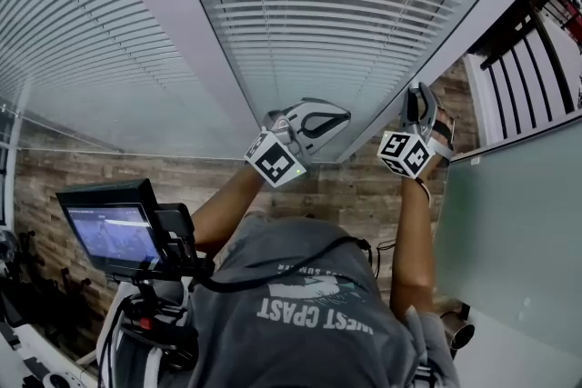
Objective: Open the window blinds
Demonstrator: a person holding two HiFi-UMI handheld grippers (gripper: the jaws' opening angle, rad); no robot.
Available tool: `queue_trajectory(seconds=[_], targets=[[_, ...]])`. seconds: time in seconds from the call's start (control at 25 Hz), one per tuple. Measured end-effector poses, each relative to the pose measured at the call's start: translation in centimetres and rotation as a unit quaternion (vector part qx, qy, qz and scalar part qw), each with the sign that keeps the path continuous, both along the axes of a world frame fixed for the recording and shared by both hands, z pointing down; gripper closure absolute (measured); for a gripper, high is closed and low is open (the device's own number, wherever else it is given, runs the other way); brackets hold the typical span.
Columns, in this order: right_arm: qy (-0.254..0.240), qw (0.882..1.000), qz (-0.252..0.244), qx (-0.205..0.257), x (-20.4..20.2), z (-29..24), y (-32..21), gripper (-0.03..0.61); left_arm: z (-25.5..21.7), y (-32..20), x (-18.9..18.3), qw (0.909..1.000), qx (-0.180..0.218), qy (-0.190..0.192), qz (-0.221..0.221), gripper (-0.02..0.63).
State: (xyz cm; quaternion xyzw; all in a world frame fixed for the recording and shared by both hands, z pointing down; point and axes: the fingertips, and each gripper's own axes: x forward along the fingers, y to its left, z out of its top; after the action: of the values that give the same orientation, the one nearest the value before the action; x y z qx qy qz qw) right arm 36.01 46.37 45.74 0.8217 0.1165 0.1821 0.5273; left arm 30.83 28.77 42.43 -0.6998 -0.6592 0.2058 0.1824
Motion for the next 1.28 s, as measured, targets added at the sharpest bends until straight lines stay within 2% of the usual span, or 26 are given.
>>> queue_trajectory(seconds=[0.08, 0.24, 0.36, 0.48, 0.6, 0.8, 0.88, 0.96, 1.04, 1.28], targets=[[0.000, 1.000, -0.003, 0.021, 0.1, 0.0, 0.0, 0.459, 0.0, 0.0, 0.0, 1.0000, -0.001, 0.001, -0.001, 0.611], [0.003, 0.994, -0.015, 0.108, -0.3, -0.5, -0.4, 0.457, -0.3, -0.4, 0.4, 1.0000, -0.002, 0.002, -0.009, 0.611], [0.027, 0.980, -0.035, 0.195, -1.6, -1.6, -1.1, 0.457, -0.7, -0.6, 0.7, 0.9998, -0.009, -0.001, -0.015, 0.611], [0.058, 0.947, -0.088, 0.305, -3.2, -3.5, -2.8, 0.459, -1.3, -0.4, 0.6, 0.9997, -0.021, -0.012, -0.010, 0.611], [0.067, 0.906, -0.178, 0.377, -4.2, -5.8, -6.3, 0.459, -2.0, -0.5, 0.8, 0.9993, -0.031, -0.021, -0.007, 0.611], [0.028, 0.839, -0.325, 0.436, -6.1, -8.6, -12.7, 0.464, -3.3, -1.0, 1.0, 0.9975, -0.064, -0.028, 0.000, 0.611], [0.024, 0.815, -0.359, 0.454, -7.0, -9.6, -14.0, 0.485, -3.8, -1.0, 0.9, 0.9968, -0.075, -0.027, 0.005, 0.611], [0.022, 0.798, -0.381, 0.467, -7.6, -10.5, -14.9, 0.502, -3.9, -1.1, 0.9, 0.9966, -0.077, -0.027, 0.005, 0.611], [0.020, 0.791, -0.393, 0.468, -8.0, -10.9, -15.5, 0.509, -3.9, -1.1, 0.9, 0.9966, -0.078, -0.028, 0.005, 0.611], [0.016, 0.791, -0.407, 0.456, -8.3, -11.5, -16.1, 0.518, -3.9, -1.2, 1.2, 0.9964, -0.080, -0.029, 0.003, 0.611]])
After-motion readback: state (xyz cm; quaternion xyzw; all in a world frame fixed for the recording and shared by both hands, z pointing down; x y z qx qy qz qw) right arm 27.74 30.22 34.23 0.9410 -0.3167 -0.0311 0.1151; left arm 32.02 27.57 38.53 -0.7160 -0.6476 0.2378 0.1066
